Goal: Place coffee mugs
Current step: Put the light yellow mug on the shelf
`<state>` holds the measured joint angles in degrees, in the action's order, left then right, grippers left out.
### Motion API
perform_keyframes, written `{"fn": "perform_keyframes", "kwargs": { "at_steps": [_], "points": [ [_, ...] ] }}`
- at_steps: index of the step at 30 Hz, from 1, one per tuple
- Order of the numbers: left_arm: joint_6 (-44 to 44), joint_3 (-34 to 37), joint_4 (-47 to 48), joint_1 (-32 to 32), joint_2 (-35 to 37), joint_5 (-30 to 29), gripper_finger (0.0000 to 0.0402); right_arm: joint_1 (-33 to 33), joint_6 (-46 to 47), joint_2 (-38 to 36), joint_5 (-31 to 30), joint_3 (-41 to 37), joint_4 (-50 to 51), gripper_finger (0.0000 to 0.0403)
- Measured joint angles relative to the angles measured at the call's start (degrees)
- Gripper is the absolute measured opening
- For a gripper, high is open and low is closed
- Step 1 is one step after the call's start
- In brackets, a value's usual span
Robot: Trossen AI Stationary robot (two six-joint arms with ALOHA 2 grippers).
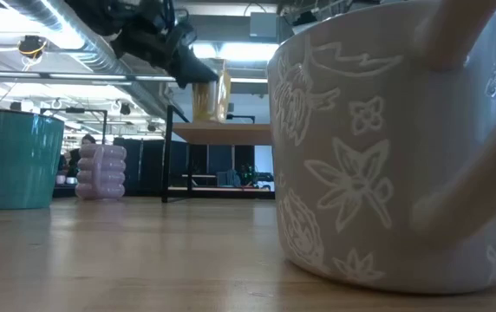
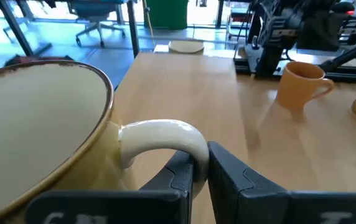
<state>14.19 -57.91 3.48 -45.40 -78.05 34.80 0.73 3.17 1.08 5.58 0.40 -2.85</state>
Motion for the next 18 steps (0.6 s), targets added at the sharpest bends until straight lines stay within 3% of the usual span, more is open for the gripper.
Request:
{"fn": "perform_keyframes", "kwargs": {
  "at_steps": [10,18],
  "points": [
    [3.6,-0.1,-0.9,-2.2,-4.0,4.3,0.0023,0.0,0.0,0.0,0.0,0.0,0.0,0.0000],
    [3.1,-0.1,-0.7,-2.2,-4.1,3.5,0.0037,0.0,0.0,0.0,0.0,0.0,0.0,0.0000]
  ]
}}
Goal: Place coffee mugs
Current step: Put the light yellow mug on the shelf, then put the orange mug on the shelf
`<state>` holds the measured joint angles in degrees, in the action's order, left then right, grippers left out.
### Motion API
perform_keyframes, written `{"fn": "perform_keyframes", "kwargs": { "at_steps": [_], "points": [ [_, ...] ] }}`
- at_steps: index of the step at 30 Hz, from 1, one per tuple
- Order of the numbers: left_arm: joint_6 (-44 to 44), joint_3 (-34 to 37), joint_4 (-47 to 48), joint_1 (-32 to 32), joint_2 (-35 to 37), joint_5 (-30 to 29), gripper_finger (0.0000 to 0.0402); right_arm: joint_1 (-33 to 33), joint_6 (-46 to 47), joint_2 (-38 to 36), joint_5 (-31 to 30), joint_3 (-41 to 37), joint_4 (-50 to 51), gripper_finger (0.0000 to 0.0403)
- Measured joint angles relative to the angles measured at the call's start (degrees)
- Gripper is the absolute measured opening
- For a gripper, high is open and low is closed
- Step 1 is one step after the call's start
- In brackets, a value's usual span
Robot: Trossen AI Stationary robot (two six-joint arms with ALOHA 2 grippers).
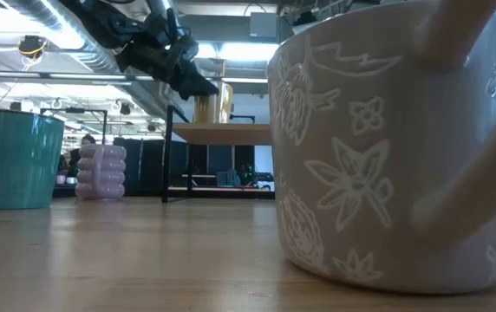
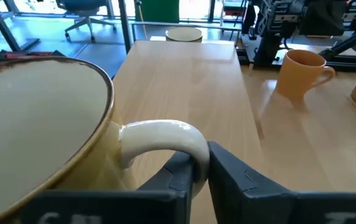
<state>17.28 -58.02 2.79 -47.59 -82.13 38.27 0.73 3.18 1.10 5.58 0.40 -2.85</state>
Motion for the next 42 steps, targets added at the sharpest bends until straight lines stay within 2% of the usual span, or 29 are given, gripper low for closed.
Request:
{"fn": "perform_keyframes", "kwargs": {
  "at_steps": [4,8,22,28,35,42],
  "points": [
    [-0.6,0.0,0.4,0.3,0.0,-1.6,0.0079,0.0,0.0,0.0,0.0,0.0,0.0,0.0000],
    [-2.1,0.0,1.1,0.4,0.2,-3.3,0.0099,0.0,0.0,0.0,0.0,0.0,0.0,0.0000],
    [-3.2,0.0,8.8,1.0,6.1,-11.8,0.0105,0.0,0.0,0.0,0.0,0.0,0.0,0.0000],
    [-3.6,0.1,11.5,2.4,9.6,-12.4,0.0105,0.0,0.0,0.0,0.0,0.0,0.0,0.0000],
    [-7.3,0.1,10.7,6.8,16.7,-12.3,0.0105,0.0,0.0,0.0,0.0,0.0,0.0,0.0000],
    [-13.9,0.1,9.9,16.0,22.1,-13.0,0.0106,0.0,2.4,0.0,-0.6,0.0,-0.1,0.0000]
  ]
}}
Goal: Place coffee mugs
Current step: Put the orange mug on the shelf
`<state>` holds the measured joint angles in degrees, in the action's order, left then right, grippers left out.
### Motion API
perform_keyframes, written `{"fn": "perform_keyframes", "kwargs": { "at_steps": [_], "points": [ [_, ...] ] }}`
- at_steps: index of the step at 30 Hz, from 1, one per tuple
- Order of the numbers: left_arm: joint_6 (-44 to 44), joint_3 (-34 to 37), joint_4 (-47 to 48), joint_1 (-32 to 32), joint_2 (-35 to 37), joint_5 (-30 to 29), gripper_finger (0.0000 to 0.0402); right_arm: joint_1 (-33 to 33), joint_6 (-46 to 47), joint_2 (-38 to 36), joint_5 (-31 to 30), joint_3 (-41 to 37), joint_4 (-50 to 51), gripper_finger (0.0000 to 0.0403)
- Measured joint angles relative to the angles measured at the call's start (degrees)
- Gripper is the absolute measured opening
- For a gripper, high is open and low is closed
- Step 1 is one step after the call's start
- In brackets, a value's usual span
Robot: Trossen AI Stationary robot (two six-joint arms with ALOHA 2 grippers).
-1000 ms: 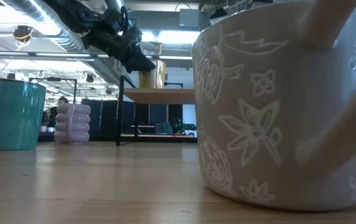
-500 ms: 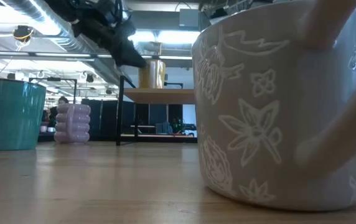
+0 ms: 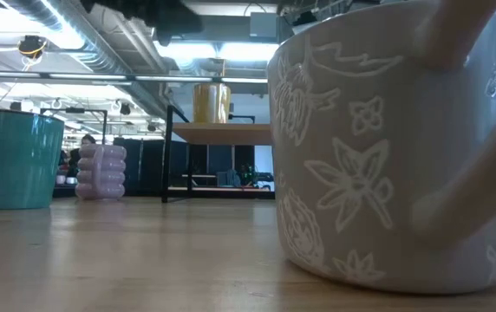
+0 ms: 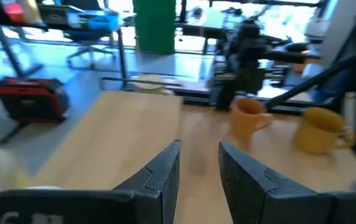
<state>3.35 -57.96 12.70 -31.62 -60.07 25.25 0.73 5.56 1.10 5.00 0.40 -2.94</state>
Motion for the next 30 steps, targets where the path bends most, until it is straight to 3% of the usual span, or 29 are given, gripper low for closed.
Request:
{"fn": "perform_keyframes", "kwargs": {
  "at_steps": [9,15,22,30],
  "points": [
    [-8.6,0.0,0.0,16.3,-0.6,-10.1,0.0106,0.0,28.3,0.0,-4.5,0.0,-0.4,0.0000],
    [-13.6,0.0,0.1,25.3,-2.6,-18.8,0.0106,0.0,40.3,0.0,-6.0,0.0,-0.5,0.0000],
    [-18.0,0.0,-4.0,33.1,-8.0,-25.3,0.0106,0.1,40.5,0.2,-0.1,1.4,-0.7,0.0000],
    [-18.2,0.0,-9.7,37.5,-14.6,-27.7,0.0105,0.0,35.3,6.5,1.2,13.4,9.0,0.0000]
  ]
}}
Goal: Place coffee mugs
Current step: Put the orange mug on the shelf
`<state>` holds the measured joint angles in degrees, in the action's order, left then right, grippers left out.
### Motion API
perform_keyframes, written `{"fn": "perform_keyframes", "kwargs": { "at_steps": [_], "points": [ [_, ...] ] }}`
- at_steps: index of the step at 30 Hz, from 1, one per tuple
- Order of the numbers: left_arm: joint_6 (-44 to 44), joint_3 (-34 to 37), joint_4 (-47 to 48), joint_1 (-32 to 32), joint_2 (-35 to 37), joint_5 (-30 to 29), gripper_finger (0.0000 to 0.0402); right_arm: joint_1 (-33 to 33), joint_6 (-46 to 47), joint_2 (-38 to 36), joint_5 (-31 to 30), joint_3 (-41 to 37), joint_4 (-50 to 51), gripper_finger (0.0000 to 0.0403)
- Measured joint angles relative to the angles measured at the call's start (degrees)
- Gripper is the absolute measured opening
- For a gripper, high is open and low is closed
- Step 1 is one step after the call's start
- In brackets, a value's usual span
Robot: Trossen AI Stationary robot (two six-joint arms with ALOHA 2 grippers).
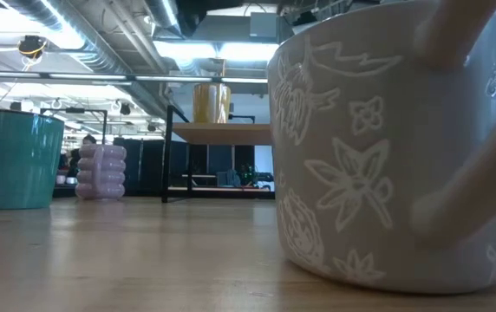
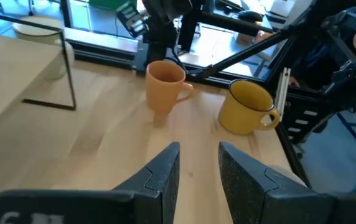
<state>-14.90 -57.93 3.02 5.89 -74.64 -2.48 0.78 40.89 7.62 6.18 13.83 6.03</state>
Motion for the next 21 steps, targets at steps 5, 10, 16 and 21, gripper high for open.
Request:
{"fn": "perform_keyframes", "kwargs": {
  "at_steps": [5,10,16,21],
  "points": [
    [0.0,0.0,-1.2,0.2,-1.8,0.0,0.0105,0.0,-2.6,8.6,1.9,10.7,12.2,0.0000],
    [1.7,0.0,-1.2,0.2,-1.9,0.1,0.0105,0.1,-4.9,17.8,2.6,20.9,23.7,0.0000],
    [4.4,0.0,-1.1,0.2,-1.9,0.1,0.0105,6.9,-5.2,28.0,-0.5,28.1,28.5,0.0000],
    [5.0,0.0,-1.0,0.2,-1.9,0.2,0.0105,16.2,-1.0,35.2,-7.8,31.1,30.3,0.0000]
  ]
}}
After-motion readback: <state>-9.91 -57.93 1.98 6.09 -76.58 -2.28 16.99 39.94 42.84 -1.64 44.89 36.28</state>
